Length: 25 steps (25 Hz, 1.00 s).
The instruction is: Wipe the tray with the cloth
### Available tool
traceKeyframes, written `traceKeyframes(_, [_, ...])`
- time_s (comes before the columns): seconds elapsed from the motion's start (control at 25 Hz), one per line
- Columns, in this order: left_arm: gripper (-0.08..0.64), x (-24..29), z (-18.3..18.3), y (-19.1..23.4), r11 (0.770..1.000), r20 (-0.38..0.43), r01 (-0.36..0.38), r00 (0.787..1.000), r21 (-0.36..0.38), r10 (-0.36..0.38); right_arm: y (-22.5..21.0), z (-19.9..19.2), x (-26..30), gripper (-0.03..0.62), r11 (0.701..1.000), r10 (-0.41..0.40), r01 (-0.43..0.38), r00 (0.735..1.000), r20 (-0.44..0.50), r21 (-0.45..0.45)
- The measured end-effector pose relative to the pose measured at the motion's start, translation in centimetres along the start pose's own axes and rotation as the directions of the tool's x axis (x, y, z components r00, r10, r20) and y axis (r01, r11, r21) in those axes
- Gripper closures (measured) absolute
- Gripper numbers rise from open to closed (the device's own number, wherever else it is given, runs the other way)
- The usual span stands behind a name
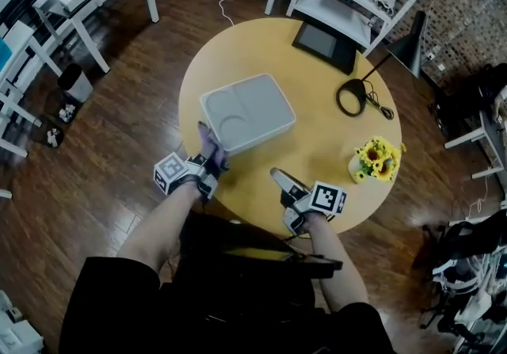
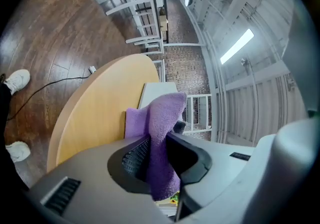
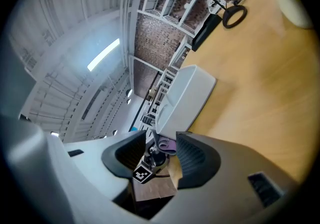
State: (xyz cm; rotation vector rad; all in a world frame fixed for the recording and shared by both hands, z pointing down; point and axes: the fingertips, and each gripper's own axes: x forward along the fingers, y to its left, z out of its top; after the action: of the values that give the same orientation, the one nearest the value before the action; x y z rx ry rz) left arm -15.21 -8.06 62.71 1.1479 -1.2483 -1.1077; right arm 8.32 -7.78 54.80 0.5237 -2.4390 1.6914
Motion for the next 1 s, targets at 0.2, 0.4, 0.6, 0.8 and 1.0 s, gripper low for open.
traceKeyframes(0.2, [0.486, -0.7, -1.5, -1.3, 1.0, -0.049, 0.013, 0.999, 0.003, -0.013, 0.3, -0.2, 0.6, 0.4, 1.0, 0.008, -0.008, 1.0, 0.006, 0.007])
traceKeyframes(0.4, [0.485, -1.9, -3.3, -1.9, 1.0, -0.097, 0.015, 0.995, -0.023, -0.017, 0.1, -0.9, 1.4, 0.4, 1.0, 0.021, -0.021, 1.0, 0.019, 0.016])
traceKeyframes(0.6, [0.483, -2.3, -6.1, -4.9, 0.993, -0.257, 0.103, 0.962, 0.049, -0.087, 0.7, -1.3, 1.5, 0.4, 0.998, 0.051, -0.053, 0.997, 0.062, 0.029])
traceKeyframes(0.8, [0.482, -1.0, -9.2, -10.5, 0.942, -0.457, 0.269, 0.877, 0.203, -0.152, 0.5, -1.3, 0.3, 0.4, 1.0, 0.013, -0.012, 0.996, 0.083, -0.02])
traceKeyframes(1.0, [0.48, 1.3, -13.3, -15.8, 0.841, -0.631, 0.403, 0.769, 0.361, -0.098, 1.5, 1.0, -2.7, 0.4, 0.991, -0.028, 0.052, 0.981, 0.191, -0.12])
